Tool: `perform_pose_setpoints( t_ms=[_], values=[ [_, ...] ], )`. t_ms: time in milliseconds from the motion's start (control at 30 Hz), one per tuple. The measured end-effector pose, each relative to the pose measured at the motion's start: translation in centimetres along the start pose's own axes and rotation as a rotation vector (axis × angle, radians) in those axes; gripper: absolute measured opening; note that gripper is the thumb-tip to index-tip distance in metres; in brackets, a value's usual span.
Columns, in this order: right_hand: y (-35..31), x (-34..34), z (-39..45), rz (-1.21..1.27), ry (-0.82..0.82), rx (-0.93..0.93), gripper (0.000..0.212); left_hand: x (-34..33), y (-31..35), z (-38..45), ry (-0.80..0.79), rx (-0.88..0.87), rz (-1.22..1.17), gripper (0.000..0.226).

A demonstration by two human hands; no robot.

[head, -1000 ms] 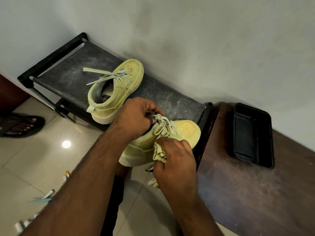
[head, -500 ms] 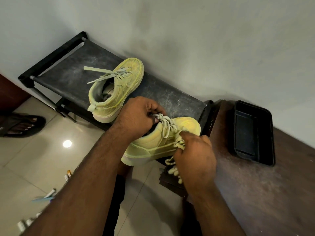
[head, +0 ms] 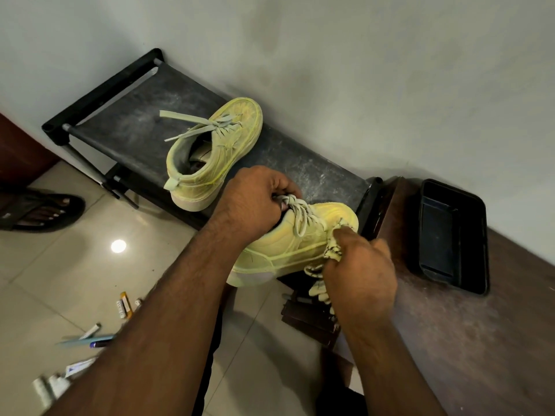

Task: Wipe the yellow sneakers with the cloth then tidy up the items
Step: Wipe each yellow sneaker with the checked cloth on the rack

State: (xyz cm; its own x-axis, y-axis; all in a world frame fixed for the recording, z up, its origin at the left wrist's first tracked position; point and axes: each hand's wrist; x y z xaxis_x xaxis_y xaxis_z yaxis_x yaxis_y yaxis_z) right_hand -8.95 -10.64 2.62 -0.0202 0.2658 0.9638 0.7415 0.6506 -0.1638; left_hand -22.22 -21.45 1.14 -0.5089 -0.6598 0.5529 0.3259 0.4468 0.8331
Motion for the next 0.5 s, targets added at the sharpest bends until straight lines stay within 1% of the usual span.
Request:
perform_pose_setpoints(
  t_ms=[67,133,200,233,267,333,367,467,500],
  values=[
    [-0.8,-0.3,-1.3,0.017,-0.022,0.034,0.046,-0.1,-0.1,0.1,0.009,0.01,0.01,0.025],
    [-1.7,-0.7,-3.6,0.073,-0.035,0.159,0.048,-0.1,-0.2,0.2,0.015,0.016,0.012,0.026],
    [-2.5,-0.9,-5.4,0.131,-0.086,0.274,0.046,0.0,-0.3,0.3,0.03,0.032,0.001,0.027],
    [-2.4,-0.9,-6.0,0.152,-0.106,0.312,0.05,0.0,-0.3,0.3,0.038,0.042,-0.009,0.027],
    [-2.2,-0.5,-6.3,0.189,-0.146,0.31,0.055,-0.1,-0.3,0.3,0.043,0.048,-0.018,0.027],
    [-1.4,0.7,-5.3,0.274,-0.185,0.207,0.06,-0.1,-0.1,0.4,0.046,0.055,-0.024,0.027],
    [-0.7,1.2,-4.3,0.289,-0.191,0.147,0.059,-0.1,0.0,0.4,0.043,0.057,-0.02,0.027],
    [1.7,1.7,-0.6,0.257,0.025,0.0,0.061,0.0,0.1,0.5,0.027,0.036,0.006,0.026],
    [1.8,1.6,0.2,0.23,0.064,-0.032,0.062,0.0,0.1,0.5,0.038,0.018,0.016,0.027]
  ],
)
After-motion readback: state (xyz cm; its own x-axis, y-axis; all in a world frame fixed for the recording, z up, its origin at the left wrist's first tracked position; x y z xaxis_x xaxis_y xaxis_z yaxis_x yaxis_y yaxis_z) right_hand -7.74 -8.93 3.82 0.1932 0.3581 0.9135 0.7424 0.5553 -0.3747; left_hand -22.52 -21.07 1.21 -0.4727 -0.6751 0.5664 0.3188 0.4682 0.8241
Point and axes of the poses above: each hand's wrist, its own z-axis towards the middle knuckle, its own x-axis out of the back of the hand, y = z × x, and after that the axes turned 12 degrees about -x, right-handed
